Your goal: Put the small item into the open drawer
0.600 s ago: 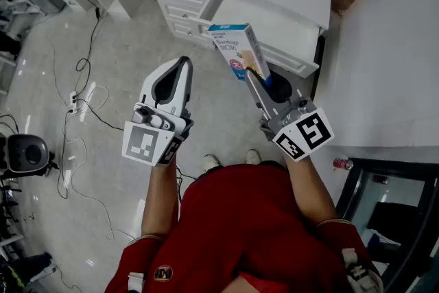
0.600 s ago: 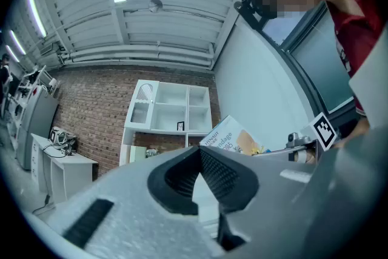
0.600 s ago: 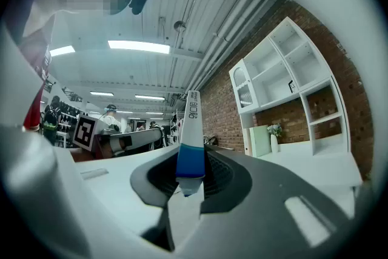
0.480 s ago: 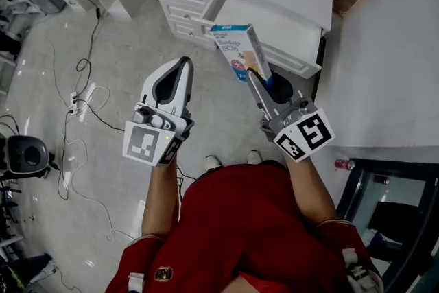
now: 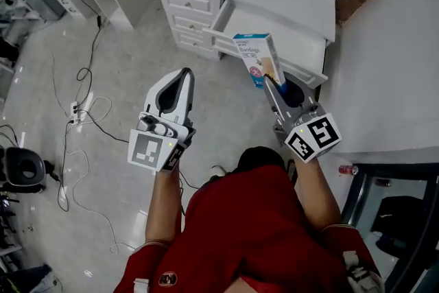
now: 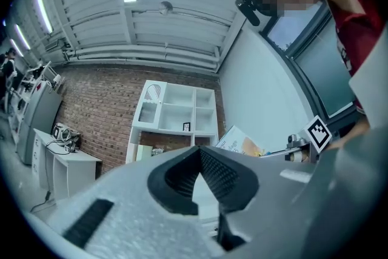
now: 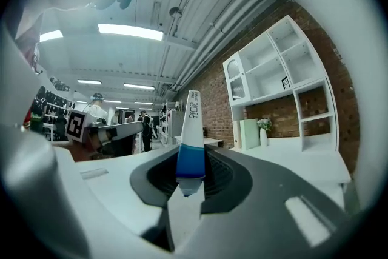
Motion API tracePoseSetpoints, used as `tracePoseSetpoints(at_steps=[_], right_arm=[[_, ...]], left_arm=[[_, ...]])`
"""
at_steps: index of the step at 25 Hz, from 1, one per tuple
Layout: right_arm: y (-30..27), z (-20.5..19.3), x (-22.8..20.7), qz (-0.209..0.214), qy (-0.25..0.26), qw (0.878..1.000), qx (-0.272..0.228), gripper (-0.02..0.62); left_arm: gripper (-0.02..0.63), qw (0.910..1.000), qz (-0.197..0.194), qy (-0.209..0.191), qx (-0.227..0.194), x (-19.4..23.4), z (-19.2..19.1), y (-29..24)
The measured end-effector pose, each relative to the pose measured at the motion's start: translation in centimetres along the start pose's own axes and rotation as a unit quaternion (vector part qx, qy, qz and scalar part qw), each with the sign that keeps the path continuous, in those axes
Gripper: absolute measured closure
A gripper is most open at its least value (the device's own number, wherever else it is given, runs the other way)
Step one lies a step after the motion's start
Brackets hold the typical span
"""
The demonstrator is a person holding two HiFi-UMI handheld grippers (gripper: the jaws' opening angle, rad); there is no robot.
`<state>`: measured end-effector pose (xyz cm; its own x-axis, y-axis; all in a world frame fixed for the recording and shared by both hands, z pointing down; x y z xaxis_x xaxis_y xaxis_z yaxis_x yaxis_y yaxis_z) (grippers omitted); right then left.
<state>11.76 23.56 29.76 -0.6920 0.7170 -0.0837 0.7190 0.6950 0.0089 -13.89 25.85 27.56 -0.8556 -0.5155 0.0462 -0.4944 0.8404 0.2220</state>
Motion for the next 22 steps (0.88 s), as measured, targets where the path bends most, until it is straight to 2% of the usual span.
tracePoseSetpoints(at_steps=[8, 12, 18, 22], right_arm=[[-5.8, -0.7, -6.6, -0.029, 0.030, 0.998, 0.057, 0.520], [-10.2, -2.5, -11.3, -0.036, 0.041, 0.995, 0.089, 0.520], [-17.6, -6.3, -19.3, -0.046, 0.061, 0.987, 0.145, 0.520], [-22.3, -10.5, -23.8, -0.042, 0.061, 0.977, 0.201, 0.521]], left_arm=[[0.607, 0.9998, 0.014, 0.015, 0.006, 4.5, -1.7, -2.7], [0.608, 0.9994, 0.023, 0.003, 0.025, 7.9, -3.4, -5.3], [0.607, 0.9983, 0.040, -0.009, 0.041, 13.1, -5.6, -12.6], [0.607, 0.9974, 0.048, -0.008, 0.053, 16.0, -7.6, -17.8]])
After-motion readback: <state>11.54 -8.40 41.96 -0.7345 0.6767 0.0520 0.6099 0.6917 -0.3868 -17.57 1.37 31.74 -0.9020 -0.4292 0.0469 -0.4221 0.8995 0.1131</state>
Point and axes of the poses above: the fingertips, and each gripper's own axes: y backward along the fingers, x to its left, z out of its top, the point moved 8 cm from there along y, backward along the fingers, and after that the axes turned 2 degrees about z, right-handed, at the moved point
